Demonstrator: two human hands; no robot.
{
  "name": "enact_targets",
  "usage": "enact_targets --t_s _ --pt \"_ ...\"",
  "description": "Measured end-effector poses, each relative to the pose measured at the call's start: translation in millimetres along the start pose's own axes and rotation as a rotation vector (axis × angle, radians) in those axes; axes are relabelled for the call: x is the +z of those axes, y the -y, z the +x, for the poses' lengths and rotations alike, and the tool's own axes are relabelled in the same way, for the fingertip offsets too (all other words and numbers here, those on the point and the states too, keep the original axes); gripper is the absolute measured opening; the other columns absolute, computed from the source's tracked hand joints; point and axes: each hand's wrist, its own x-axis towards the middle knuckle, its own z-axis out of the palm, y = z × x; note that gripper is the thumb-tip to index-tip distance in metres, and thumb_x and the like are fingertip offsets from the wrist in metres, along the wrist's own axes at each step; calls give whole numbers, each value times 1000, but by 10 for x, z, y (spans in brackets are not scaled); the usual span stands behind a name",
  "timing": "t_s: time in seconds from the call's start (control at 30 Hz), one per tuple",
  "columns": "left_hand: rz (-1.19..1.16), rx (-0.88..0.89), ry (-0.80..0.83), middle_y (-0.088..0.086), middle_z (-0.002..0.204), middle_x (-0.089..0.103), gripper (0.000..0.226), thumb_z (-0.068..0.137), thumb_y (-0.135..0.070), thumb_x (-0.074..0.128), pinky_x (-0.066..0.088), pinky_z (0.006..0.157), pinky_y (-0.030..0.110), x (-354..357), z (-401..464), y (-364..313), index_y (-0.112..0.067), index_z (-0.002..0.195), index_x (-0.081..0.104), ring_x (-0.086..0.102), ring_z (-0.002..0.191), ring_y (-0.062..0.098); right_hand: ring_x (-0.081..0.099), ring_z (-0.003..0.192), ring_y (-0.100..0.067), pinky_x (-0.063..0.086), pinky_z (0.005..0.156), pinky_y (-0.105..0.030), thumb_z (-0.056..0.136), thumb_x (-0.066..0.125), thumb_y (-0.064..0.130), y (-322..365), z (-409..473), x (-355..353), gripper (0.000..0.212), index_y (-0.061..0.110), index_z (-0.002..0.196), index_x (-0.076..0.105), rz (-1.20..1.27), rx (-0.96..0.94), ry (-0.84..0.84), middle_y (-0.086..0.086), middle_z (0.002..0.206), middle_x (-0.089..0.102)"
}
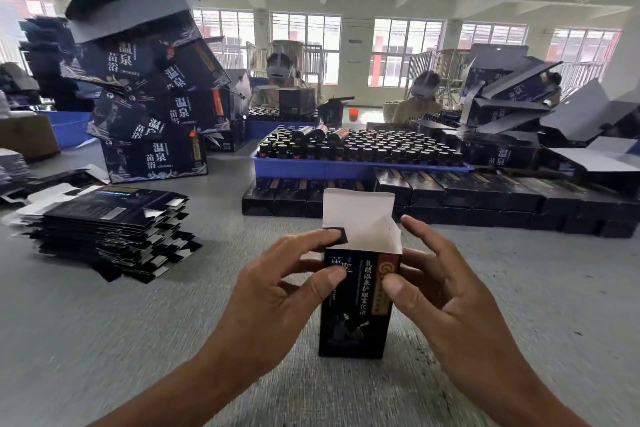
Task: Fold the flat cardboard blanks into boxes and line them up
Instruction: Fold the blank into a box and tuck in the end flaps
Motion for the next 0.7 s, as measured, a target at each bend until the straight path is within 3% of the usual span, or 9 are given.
enact_targets --t_s 0.3,0.43,0.6,0.7 --pt "-48 9 54 -7 114 72 32 88 -36 77 55 77 19 -33 6 -27 -47 115 67 70 105 17 58 115 13 43 82 1 93 56 57 56 -7 -6 30 67 122 56 -104 -53 5 35 122 63" --pt "-20 28 50 -13 114 71 28 85 -47 67 53 82 16 -33 -6 -51 -49 113 67 69 106 10 61 114 9 44 85 -1 90 52 50 66 -17 -18 34 61 121 61 -116 -67 6 27 118 67" --pt "22 133 -24 -21 125 62 20 93 -39 60 51 84 11 5 12 -89 -35 106 73 57 125 3 52 124 11 40 92 -1 97 54 50 93 -20 -1 26 56 121 63 -156 -112 -30 31 128 60" --pt "43 161 -27 -24 124 63 19 94 -37 58 51 82 10 14 -2 -106 -33 106 72 56 126 3 52 122 14 44 88 -2 91 59 42 124 -24 6 26 50 114 69 -138 -144 -79 36 129 58"
